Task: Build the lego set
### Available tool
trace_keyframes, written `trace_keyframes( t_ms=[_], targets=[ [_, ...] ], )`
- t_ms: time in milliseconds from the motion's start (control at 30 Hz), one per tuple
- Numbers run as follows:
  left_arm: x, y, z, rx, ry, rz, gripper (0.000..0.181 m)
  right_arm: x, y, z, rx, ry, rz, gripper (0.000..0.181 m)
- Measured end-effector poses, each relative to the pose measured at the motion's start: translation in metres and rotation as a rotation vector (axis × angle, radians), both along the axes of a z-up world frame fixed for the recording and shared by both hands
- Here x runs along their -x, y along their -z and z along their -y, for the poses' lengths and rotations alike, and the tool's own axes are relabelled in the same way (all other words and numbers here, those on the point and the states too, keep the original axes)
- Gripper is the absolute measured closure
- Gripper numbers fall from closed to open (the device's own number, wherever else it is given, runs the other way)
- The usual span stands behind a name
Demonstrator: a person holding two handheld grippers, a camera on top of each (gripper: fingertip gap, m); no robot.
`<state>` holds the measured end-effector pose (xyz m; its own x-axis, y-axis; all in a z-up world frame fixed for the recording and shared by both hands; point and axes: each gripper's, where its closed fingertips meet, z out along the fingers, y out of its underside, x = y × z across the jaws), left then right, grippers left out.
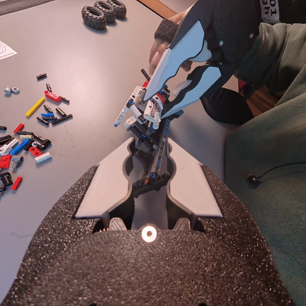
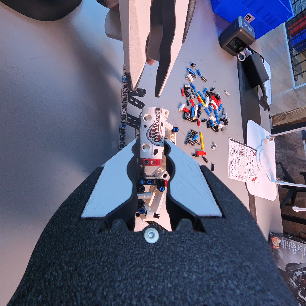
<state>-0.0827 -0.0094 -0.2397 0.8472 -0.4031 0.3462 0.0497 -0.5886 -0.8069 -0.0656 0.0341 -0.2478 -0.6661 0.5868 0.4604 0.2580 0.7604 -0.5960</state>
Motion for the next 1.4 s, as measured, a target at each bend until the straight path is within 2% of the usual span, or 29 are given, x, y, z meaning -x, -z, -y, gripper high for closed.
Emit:
trace_keyframes(
  t_ms=[367, 633, 1000, 1100, 1400],
  targets=[
    [-0.004, 0.004, -0.001, 0.001, 0.005, -0.01, 0.145, 0.001, -0.001, 0.0, -0.019, 0.006, -0.01, 0.153],
    [-0.006, -0.009, -0.008, -0.06, 0.013, -0.013, 0.154, 0.001, -0.002, -0.001, -0.02, 0.006, -0.019, 0.153],
    [-0.017, -0.001, -0.019, 0.035, 0.103, -0.048, 0.163, 0.002, -0.004, 0.0, -0.022, 0.008, -0.028, 0.153],
    [-0.017, -0.001, -0.02, 0.037, 0.096, -0.021, 0.17, 0.002, -0.003, 0.0, -0.018, 0.007, -0.029, 0.153],
    [-0.016, 0.001, -0.018, 0.052, 0.057, 0.02, 0.172, 0.004, 0.0, 0.002, 0.005, 0.002, -0.024, 0.153]
  ],
)
